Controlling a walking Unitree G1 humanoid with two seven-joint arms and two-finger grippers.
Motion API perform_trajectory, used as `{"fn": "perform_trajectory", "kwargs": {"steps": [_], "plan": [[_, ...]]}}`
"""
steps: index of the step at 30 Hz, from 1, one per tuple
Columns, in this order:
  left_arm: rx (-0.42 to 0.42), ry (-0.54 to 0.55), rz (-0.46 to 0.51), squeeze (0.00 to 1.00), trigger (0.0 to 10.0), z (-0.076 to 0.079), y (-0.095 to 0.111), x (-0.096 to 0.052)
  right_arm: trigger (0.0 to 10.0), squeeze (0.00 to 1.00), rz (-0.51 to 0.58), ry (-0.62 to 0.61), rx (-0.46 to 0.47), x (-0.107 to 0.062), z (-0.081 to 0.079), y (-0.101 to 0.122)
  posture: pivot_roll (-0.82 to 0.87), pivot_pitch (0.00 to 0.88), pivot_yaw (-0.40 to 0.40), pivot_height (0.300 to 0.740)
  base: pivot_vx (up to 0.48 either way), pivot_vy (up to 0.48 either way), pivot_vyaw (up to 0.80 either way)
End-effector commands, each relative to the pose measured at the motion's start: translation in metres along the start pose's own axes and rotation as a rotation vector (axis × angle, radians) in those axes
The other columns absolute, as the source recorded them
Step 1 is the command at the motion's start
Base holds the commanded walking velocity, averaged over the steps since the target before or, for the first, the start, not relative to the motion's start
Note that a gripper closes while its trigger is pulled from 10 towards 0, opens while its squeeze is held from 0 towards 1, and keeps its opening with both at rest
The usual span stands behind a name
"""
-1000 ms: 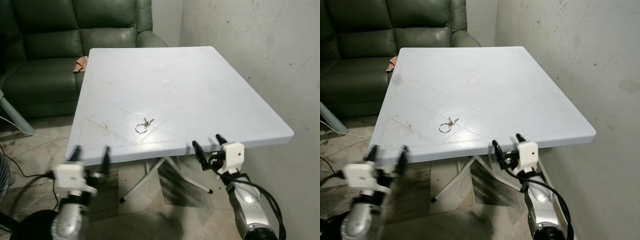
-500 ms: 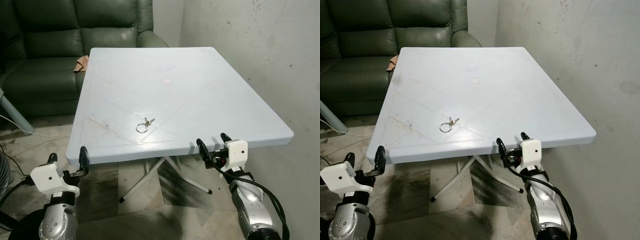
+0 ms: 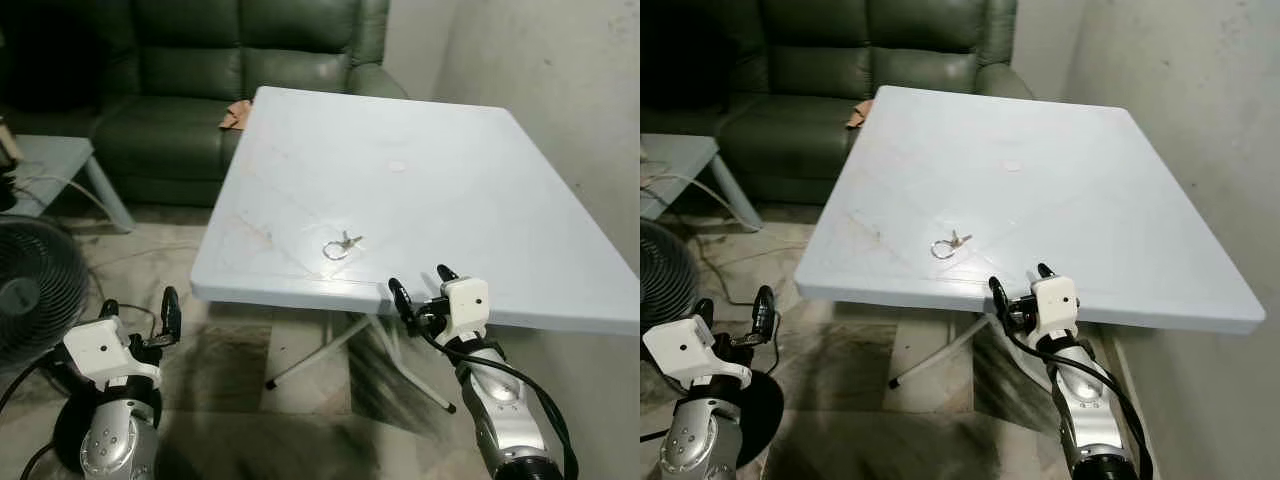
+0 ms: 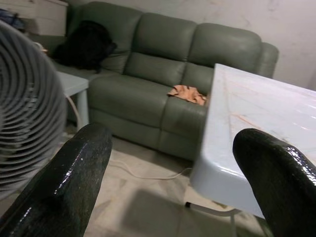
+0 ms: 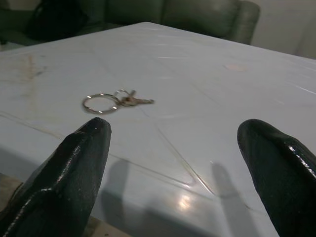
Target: Hang keys on a hook
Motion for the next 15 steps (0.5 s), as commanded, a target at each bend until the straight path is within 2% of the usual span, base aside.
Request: {"fn": "perform_trajectory", "kwargs": {"steps": [1,15], "plan": [[0.010,-0.007,0.008,0.00,10.0,0.0018,0.0040,0.0011,10.0,0.00,0.002,0.004,-0.010,0.0006,-0.0004,0.0033,-0.04,0.000,-0.035,0.740,0.000,0.000,0.80],[0.014,-0.014,-0.028,0.00,10.0,0.0064,-0.0008,0.0020,10.0,0.00,-0.011,0.008,-0.021,0.0011,-0.0003,0.0039,-0.04,0.000,-0.041,0.740,0.000,0.000,0.80]]}}
Point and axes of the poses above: a point about 5 cm out from each wrist's last joint towards the gripper, its own x axis pointing out of the wrist towards the gripper, its own y axis along the axis of the wrist's last joint, z = x × y, the point moved 6 cm from there along x, pointing out of the wrist towards the gripper, and after that the axes turned 12 degrees about x, right-handed, at the moved point
